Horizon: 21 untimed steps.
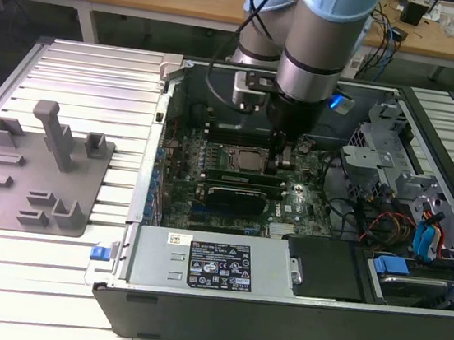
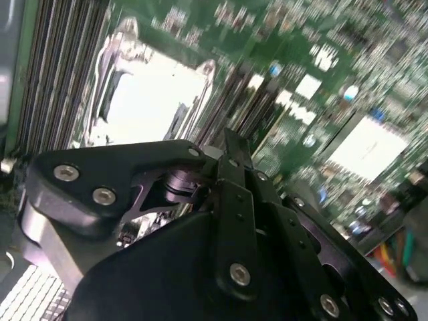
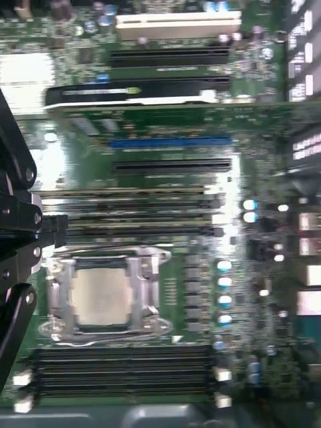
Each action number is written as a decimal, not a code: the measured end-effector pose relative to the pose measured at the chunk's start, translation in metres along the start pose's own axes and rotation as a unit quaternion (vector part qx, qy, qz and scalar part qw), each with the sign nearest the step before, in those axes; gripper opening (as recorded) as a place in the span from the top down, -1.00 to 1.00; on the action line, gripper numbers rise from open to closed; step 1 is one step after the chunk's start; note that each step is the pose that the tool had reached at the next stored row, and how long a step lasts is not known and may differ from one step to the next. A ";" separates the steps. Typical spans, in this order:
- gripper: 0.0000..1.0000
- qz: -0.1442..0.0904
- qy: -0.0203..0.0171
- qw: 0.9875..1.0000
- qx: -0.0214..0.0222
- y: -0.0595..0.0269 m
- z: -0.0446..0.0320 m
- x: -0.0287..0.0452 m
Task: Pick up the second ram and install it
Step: 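Press down the second ram until it locks into place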
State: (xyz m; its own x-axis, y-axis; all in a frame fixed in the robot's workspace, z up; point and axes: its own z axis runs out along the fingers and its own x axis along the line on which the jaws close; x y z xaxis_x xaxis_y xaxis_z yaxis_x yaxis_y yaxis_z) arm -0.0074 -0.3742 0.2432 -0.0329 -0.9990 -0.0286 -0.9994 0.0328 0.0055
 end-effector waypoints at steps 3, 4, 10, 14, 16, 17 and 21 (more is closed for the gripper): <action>0.84 0.000 0.000 1.000 0.000 0.0255 0.0013 0.0008; 0.84 0.000 0.000 1.000 0.000 0.0338 0.0018 0.0011; 0.84 0.000 0.000 1.000 0.000 0.0440 0.0044 0.0015; 0.84 0.000 0.000 1.000 0.000 0.0511 0.0076 0.0016; 0.84 0.000 0.000 1.000 0.000 0.0514 0.0097 0.0016; 0.84 0.000 0.000 1.000 0.000 0.0514 0.0100 0.0017; 0.84 0.000 0.000 1.000 0.000 0.0516 0.0142 0.0018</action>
State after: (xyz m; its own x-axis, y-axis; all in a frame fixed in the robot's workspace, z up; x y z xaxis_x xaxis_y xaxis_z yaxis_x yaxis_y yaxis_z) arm -0.0591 -0.3739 0.2292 -0.0330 -0.9991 -0.0283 -0.9994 0.0329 0.0048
